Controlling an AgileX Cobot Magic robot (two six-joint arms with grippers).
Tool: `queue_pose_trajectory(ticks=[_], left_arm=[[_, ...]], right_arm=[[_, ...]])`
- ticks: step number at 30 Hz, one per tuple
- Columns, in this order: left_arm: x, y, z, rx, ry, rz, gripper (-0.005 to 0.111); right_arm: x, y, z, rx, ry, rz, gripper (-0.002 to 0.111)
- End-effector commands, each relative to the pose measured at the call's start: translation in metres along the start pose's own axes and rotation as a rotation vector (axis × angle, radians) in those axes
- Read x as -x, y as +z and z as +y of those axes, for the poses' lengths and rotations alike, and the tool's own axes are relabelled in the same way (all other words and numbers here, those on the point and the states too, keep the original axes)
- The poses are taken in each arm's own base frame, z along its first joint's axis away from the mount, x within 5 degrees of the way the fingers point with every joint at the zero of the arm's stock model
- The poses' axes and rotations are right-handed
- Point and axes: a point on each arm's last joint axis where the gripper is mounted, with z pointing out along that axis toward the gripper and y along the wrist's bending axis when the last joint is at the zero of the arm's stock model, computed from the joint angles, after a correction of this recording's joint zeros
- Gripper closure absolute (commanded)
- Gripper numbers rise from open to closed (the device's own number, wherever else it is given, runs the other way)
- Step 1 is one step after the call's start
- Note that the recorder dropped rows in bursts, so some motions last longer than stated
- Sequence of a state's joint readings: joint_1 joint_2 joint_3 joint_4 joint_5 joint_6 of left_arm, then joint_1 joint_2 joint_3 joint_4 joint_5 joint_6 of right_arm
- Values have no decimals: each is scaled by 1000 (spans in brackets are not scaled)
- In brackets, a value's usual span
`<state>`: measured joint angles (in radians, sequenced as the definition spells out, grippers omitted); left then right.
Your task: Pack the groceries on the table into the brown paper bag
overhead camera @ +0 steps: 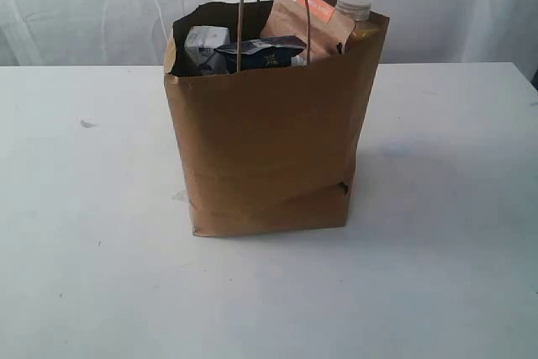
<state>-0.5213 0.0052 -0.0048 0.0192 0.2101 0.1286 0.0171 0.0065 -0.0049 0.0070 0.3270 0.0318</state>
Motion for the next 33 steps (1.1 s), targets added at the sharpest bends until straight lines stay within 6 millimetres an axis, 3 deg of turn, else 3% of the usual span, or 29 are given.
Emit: queue_pose_trajectory(ticks=[1,33], left_arm=[[-7,0,3,30,320,65,107],[-7,0,3,30,325,63,107]], right_arm=[[-1,0,0,-6,1,-10,108],[-1,0,0,-6,1,-10,108]])
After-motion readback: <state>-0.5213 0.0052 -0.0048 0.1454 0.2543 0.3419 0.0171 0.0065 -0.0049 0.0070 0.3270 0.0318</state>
